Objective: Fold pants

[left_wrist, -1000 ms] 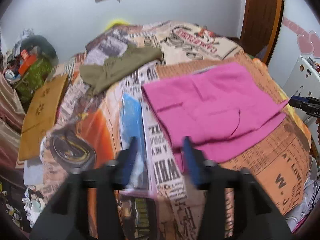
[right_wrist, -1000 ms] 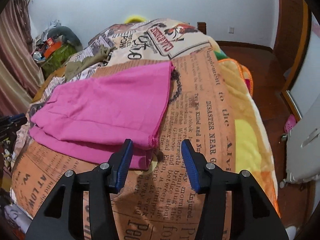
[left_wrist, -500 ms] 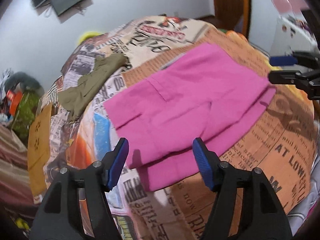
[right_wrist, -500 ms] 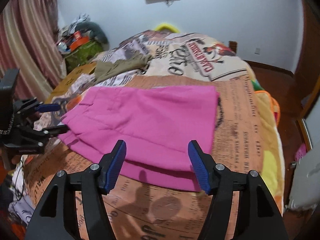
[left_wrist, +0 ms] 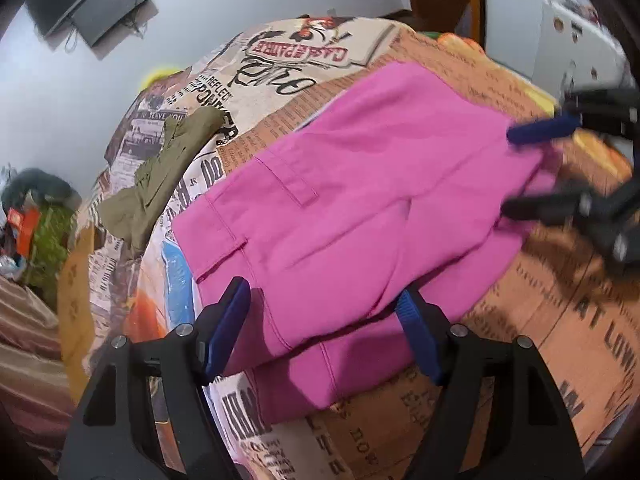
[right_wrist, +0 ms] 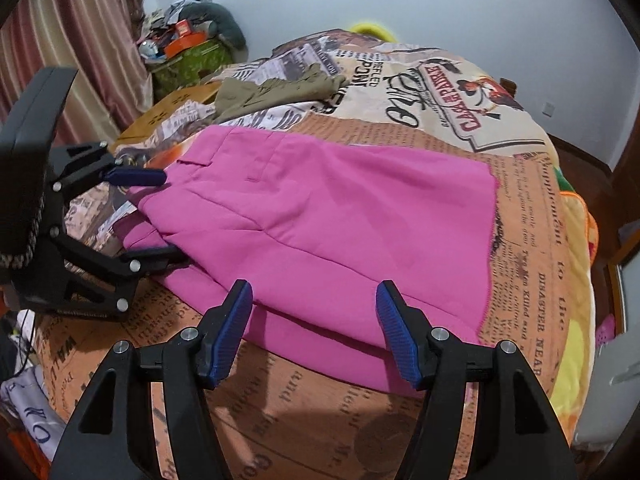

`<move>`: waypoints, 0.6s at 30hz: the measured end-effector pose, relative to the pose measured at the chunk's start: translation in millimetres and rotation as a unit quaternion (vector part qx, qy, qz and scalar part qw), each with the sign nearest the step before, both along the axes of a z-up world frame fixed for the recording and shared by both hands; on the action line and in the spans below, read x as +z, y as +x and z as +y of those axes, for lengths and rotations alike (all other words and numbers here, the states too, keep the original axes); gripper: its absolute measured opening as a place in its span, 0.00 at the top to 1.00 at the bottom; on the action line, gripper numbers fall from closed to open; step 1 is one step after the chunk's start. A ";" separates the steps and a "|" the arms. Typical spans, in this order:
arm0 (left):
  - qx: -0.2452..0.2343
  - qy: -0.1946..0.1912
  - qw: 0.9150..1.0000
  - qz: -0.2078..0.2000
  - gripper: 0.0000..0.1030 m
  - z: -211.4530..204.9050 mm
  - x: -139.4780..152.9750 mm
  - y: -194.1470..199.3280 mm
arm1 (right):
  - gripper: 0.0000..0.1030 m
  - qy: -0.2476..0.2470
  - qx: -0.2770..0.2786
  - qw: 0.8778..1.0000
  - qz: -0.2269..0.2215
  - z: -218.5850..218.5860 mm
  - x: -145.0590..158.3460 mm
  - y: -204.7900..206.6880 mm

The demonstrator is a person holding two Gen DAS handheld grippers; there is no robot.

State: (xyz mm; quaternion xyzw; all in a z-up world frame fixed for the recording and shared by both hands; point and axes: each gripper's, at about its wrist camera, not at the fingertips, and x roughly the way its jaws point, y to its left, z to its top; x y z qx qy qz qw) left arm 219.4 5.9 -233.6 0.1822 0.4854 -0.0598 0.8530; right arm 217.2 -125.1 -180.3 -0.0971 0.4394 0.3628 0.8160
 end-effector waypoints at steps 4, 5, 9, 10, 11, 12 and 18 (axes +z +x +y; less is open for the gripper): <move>0.017 -0.029 0.999 0.006 0.28 10.6 5.8 8.3 | 0.41 -0.004 0.026 1.000 0.003 15.5 -2.3 -2.6; 0.020 -0.033 0.999 0.006 0.28 12.6 7.3 10.0 | 0.41 -0.009 0.032 0.999 0.002 19.6 -3.5 -3.1; 0.028 -0.049 0.998 0.005 0.28 16.5 13.4 12.7 | 0.41 -0.034 0.053 0.998 -0.003 35.8 -9.3 -4.0; 0.028 -0.052 0.998 0.005 0.28 17.0 14.7 13.1 | 0.41 -0.038 0.054 0.998 -0.007 38.0 -10.1 -4.0; 0.029 -0.054 0.998 0.005 0.28 17.1 15.4 13.2 | 0.41 -0.042 0.052 0.998 -0.013 39.7 -10.5 -3.0; 0.030 -0.055 0.998 0.006 0.28 17.1 15.9 12.7 | 0.42 -0.045 0.049 0.998 -0.018 40.8 -10.6 -1.6; 0.024 -0.061 0.998 0.011 0.28 14.2 12.6 3.3 | 0.58 -0.027 0.017 0.999 -0.031 33.2 -2.9 13.2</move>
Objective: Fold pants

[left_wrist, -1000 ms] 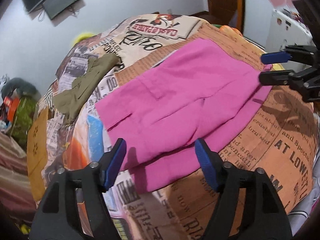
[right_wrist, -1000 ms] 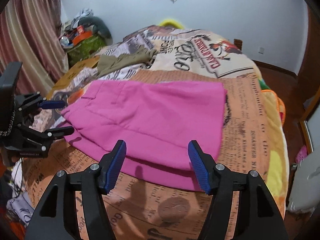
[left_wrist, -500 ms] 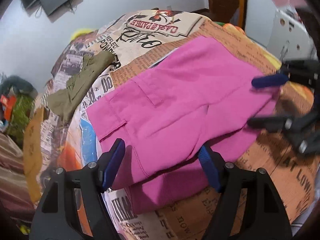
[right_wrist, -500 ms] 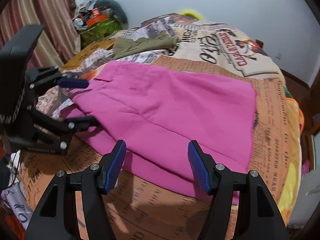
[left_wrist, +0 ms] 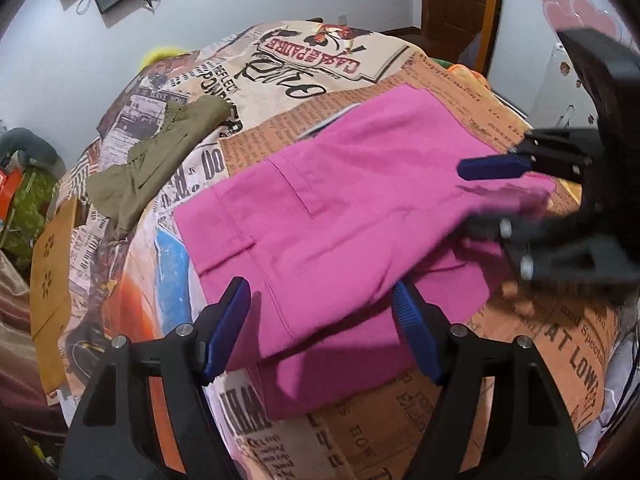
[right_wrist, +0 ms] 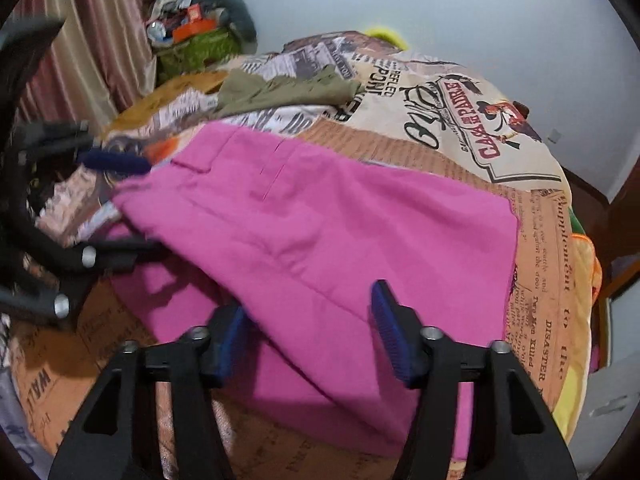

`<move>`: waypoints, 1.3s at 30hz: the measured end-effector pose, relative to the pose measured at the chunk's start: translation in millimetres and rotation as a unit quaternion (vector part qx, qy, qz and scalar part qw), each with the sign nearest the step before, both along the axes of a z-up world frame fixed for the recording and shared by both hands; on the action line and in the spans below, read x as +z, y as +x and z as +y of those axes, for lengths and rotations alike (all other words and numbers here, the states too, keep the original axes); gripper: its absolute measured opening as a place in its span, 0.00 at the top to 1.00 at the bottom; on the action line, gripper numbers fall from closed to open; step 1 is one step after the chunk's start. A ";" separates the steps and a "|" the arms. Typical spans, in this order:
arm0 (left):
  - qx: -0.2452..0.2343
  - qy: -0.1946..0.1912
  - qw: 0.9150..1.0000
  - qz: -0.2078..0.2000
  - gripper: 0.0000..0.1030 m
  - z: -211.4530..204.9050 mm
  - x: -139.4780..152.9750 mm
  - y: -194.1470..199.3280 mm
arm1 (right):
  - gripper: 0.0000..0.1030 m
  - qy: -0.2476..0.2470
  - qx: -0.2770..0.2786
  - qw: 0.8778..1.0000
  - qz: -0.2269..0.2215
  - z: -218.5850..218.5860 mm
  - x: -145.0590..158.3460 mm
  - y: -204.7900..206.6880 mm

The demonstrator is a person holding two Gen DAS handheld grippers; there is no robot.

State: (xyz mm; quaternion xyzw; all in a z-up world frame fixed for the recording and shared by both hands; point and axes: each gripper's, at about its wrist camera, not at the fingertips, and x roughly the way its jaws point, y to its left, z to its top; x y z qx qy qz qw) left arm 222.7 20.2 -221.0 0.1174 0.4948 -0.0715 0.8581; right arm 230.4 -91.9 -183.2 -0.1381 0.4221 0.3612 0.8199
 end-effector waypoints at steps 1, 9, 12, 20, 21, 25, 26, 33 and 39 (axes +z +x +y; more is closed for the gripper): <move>-0.003 0.004 1.000 0.000 0.28 -2.4 -2.0 -1.4 | 0.67 0.005 0.000 1.000 0.005 -2.5 0.5 2.1; -0.007 0.046 0.999 -0.013 0.43 -14.1 -9.0 0.1 | 0.94 0.012 0.014 1.000 -0.008 -6.3 6.3 -4.8; -0.005 0.028 1.000 -0.003 0.61 -10.7 -6.6 3.7 | 0.95 0.012 0.017 1.000 -0.022 -9.5 11.8 -8.7; -0.017 0.003 1.000 -0.021 0.82 -17.2 8.9 -12.0 | 0.96 0.018 0.030 0.999 -0.038 -14.2 22.5 -19.6; -0.019 -0.001 1.000 -0.018 0.82 -17.6 8.6 -14.5 | 0.96 0.020 0.030 0.999 -0.037 -15.4 23.0 -20.8; -0.019 -0.010 1.000 -0.008 0.82 -19.7 4.0 -21.7 | 0.96 0.020 0.033 0.999 -0.030 -19.3 20.4 -27.2; -0.019 -0.013 1.000 -0.004 0.82 -20.2 1.8 -23.2 | 0.96 0.018 0.034 0.999 -0.030 -19.8 18.7 -29.2; -0.023 0.011 1.000 0.003 0.82 -30.8 -17.4 -33.6 | 0.96 -0.008 0.016 0.999 -0.030 -29.6 3.1 -33.1; -0.013 -0.016 1.000 0.011 0.82 -22.6 -18.2 -31.6 | 0.96 -0.015 -0.033 0.999 -0.011 -64.4 -7.3 -24.6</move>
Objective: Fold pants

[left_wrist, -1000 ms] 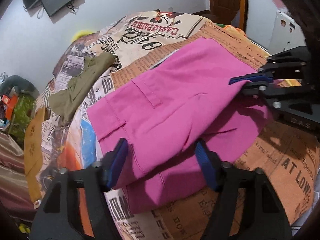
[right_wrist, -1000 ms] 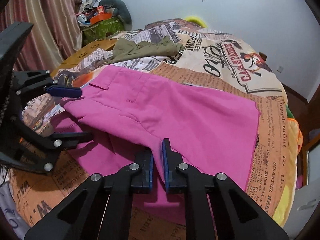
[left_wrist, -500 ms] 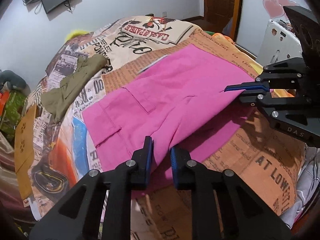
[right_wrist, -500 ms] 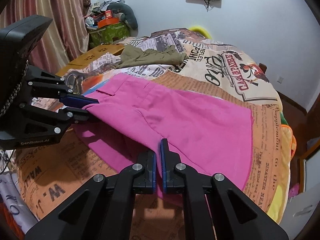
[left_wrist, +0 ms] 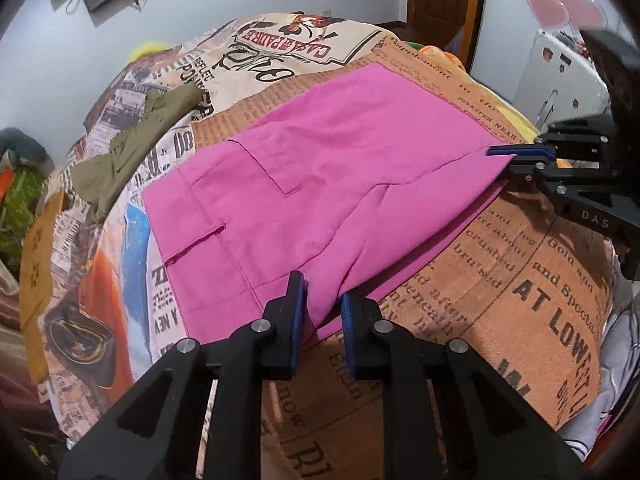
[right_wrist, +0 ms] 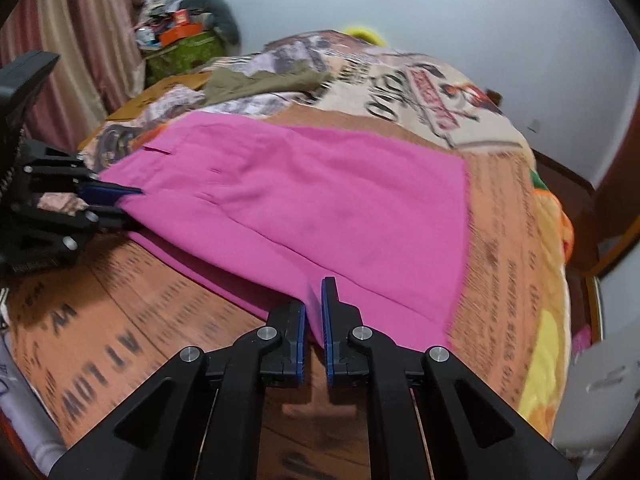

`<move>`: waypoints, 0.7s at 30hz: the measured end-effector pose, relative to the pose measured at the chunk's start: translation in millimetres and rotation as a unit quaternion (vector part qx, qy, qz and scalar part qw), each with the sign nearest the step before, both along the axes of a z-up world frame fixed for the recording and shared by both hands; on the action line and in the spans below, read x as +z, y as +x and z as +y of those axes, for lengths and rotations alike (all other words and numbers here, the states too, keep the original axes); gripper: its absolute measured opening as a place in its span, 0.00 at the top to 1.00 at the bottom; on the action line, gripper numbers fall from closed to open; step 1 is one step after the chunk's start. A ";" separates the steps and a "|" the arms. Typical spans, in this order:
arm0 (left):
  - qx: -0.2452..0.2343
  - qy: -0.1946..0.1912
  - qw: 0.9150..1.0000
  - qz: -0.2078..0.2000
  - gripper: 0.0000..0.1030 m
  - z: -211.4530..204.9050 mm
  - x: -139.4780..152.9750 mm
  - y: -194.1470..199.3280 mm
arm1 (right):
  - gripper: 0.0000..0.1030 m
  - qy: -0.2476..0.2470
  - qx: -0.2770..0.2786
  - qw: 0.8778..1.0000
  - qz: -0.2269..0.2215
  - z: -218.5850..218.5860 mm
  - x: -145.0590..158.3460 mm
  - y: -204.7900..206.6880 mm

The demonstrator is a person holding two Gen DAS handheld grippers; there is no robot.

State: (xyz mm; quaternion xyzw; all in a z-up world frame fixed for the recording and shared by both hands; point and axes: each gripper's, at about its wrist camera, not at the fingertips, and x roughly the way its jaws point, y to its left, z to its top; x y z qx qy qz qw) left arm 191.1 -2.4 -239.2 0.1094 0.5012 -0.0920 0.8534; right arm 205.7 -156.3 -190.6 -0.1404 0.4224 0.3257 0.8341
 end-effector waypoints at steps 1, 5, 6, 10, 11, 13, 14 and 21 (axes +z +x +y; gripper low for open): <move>0.001 -0.002 1.000 0.001 0.82 0.4 -0.4 -0.1 | 0.96 -0.004 -0.012 1.000 0.001 -7.7 -2.1 1.9; 0.004 -0.001 1.000 0.000 0.82 -0.3 -2.2 -1.4 | 0.96 -0.018 -0.050 0.999 0.006 -31.7 -9.8 6.9; 0.005 -0.002 1.000 -0.001 0.82 -0.4 -2.5 -2.0 | 0.96 -0.022 -0.061 0.998 0.008 -38.5 -12.6 8.7; 0.008 -0.008 1.000 0.001 0.82 1.5 -2.5 -3.1 | 0.96 -0.035 -0.104 0.994 0.020 -63.7 -22.0 13.8; 0.009 -0.009 1.000 0.002 0.82 2.3 -2.0 -4.0 | 0.96 -0.040 -0.118 0.992 0.024 -71.1 -24.5 15.6; 0.011 -0.013 1.000 0.004 0.80 4.1 0.3 -5.6 | 0.96 -0.038 -0.139 0.989 0.037 -83.7 -26.0 18.9; 0.013 -0.015 1.000 0.003 0.80 4.9 2.2 -7.2 | 0.96 -0.030 -0.150 0.987 0.043 -90.4 -24.4 19.7; 0.025 -0.027 0.999 -0.009 0.76 16.7 22.6 -27.4 | 0.85 0.033 -0.174 0.983 0.045 -101.9 3.1 19.9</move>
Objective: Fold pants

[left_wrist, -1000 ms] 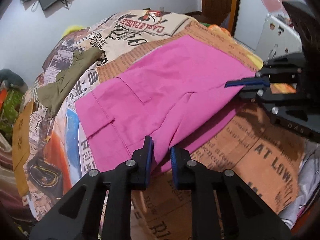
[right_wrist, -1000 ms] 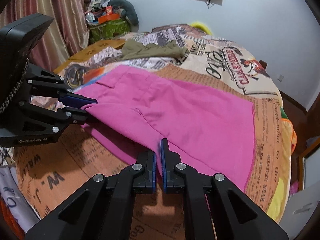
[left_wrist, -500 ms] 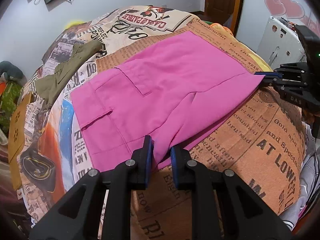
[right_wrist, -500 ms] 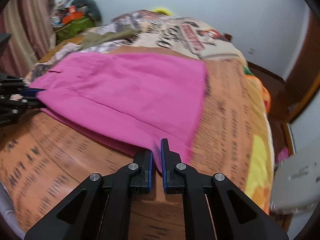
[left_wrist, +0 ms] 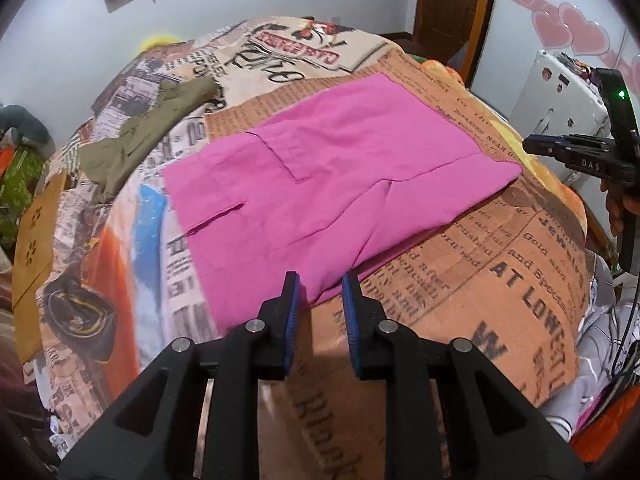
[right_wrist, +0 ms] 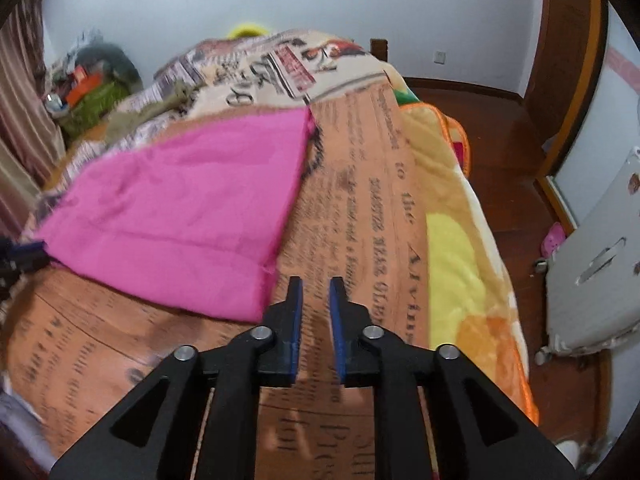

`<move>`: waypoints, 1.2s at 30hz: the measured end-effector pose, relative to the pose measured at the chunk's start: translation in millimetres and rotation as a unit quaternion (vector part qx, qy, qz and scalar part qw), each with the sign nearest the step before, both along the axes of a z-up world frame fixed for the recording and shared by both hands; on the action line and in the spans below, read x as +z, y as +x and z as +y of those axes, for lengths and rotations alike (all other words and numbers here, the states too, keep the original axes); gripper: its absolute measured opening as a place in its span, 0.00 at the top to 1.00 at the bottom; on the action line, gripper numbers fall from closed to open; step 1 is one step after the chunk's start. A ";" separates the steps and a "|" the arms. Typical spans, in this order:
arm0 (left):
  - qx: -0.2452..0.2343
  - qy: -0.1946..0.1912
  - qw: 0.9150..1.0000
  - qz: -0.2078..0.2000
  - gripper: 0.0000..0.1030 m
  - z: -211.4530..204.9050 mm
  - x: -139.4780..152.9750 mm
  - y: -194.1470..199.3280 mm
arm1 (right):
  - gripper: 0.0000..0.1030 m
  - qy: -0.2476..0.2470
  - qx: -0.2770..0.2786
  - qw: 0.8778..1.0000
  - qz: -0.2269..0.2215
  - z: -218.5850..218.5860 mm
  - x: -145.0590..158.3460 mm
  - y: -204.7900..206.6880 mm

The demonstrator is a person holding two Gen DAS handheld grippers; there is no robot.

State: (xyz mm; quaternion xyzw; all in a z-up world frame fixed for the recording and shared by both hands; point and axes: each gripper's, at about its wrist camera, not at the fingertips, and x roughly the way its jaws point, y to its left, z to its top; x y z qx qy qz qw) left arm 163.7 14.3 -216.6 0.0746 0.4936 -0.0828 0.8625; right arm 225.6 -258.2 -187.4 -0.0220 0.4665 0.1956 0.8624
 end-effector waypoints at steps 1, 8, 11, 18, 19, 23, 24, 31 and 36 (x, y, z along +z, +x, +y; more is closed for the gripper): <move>0.006 -0.001 1.000 -0.003 0.70 3.5 2.8 -2.2 | 0.80 0.014 0.004 1.000 -0.003 3.7 5.2 0.1; 0.084 -0.019 0.996 -0.002 0.59 51.0 12.4 0.0 | 0.65 0.033 0.049 0.998 -0.026 43.5 15.0 -4.7; 0.116 -0.055 0.992 0.018 0.59 66.4 7.3 7.0 | 0.65 0.039 0.062 0.997 -0.011 58.6 7.0 -2.8; 0.111 -0.092 0.989 0.033 0.59 57.8 -2.8 10.6 | 0.65 0.022 0.077 0.997 0.023 74.4 -15.7 -4.5; 0.108 -0.092 0.989 0.034 0.59 55.6 -3.8 11.5 | 0.65 0.019 0.076 0.996 0.031 74.0 -20.2 -3.6; 0.123 -0.061 0.990 0.027 0.78 50.2 -8.1 14.3 | 0.64 0.026 0.073 0.996 0.041 69.7 -28.7 -2.9; 0.132 -0.050 0.990 0.025 0.89 51.4 -8.8 15.2 | 0.63 0.027 0.073 0.996 0.042 68.8 -29.4 -2.6; 0.137 -0.028 0.990 0.004 0.93 52.1 -4.1 7.7 | 0.63 0.031 0.079 0.995 0.044 68.4 -31.5 -3.5; 0.141 -0.027 0.990 0.013 0.93 59.2 -8.3 7.7 | 0.63 0.014 0.085 0.996 0.038 68.8 -31.3 -3.6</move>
